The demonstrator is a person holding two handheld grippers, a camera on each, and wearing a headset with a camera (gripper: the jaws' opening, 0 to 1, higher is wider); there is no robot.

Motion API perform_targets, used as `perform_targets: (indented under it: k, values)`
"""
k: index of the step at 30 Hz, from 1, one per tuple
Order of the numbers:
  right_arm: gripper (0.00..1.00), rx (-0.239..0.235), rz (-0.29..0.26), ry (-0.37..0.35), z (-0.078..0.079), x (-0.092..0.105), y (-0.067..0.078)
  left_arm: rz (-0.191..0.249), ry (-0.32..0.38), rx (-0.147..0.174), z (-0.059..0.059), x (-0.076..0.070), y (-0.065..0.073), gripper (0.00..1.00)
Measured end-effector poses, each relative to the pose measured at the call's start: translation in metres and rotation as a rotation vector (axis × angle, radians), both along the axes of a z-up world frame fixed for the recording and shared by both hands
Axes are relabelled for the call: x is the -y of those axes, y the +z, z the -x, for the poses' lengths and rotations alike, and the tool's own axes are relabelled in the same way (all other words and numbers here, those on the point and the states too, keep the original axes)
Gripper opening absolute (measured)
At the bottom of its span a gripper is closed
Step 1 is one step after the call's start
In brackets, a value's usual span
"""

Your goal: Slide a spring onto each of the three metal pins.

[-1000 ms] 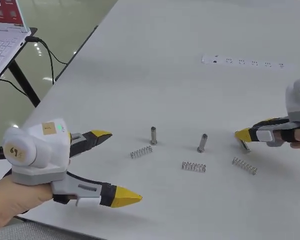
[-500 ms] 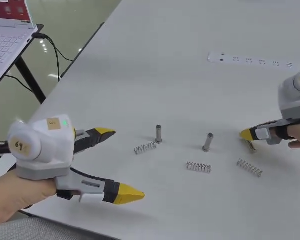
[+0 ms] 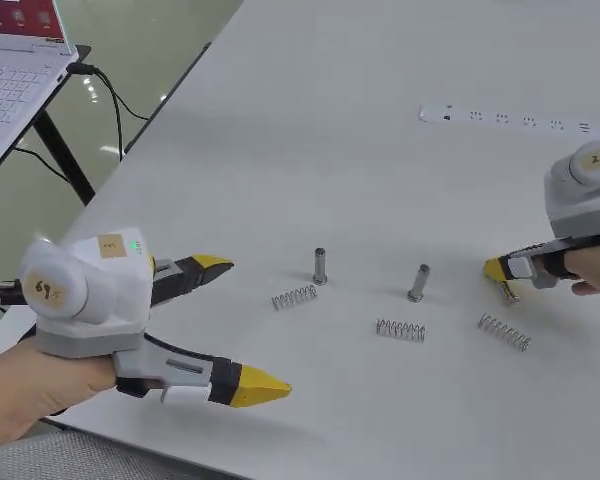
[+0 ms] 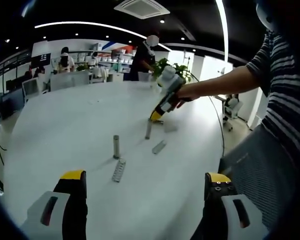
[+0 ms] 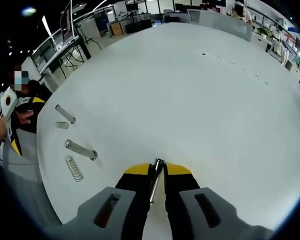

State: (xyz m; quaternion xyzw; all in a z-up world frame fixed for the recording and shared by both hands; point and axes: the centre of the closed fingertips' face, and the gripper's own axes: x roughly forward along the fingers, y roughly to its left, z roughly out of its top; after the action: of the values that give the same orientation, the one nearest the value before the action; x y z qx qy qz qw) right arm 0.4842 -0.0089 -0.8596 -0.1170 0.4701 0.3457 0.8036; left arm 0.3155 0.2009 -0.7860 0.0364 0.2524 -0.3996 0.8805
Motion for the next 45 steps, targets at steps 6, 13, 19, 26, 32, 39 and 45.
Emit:
perform_targets:
  k: [6,13,19,26,32,39,45]
  values:
    - [0.05,0.003,0.000,-0.016,0.003,0.001,-0.001,-0.001,-0.001,-0.003,0.001,0.001,0.000,0.95]
    - [0.05,0.036,-0.059,-0.052,0.004,0.006,0.015,-0.002,0.000,-0.004,0.001,0.001,0.000,0.95]
    - [0.05,0.075,-0.104,-0.067,0.009,0.014,0.027,0.001,0.001,-0.001,0.000,0.002,0.001,0.94]
    - [0.05,0.142,-0.143,-0.045,0.019,0.014,0.039,-0.004,-0.001,-0.004,0.001,0.002,0.000,0.94]
    - [0.05,0.180,-0.143,-0.022,0.024,0.017,0.042,-0.006,0.002,-0.002,0.000,0.001,0.001,0.94]
    - [0.05,0.213,-0.134,0.010,0.034,0.018,0.043,-0.005,-0.002,-0.002,-0.001,0.003,0.002,0.94]
    - [0.05,0.219,-0.119,0.033,0.036,0.018,0.043,-0.005,-0.006,-0.008,0.000,0.004,0.001,0.93]
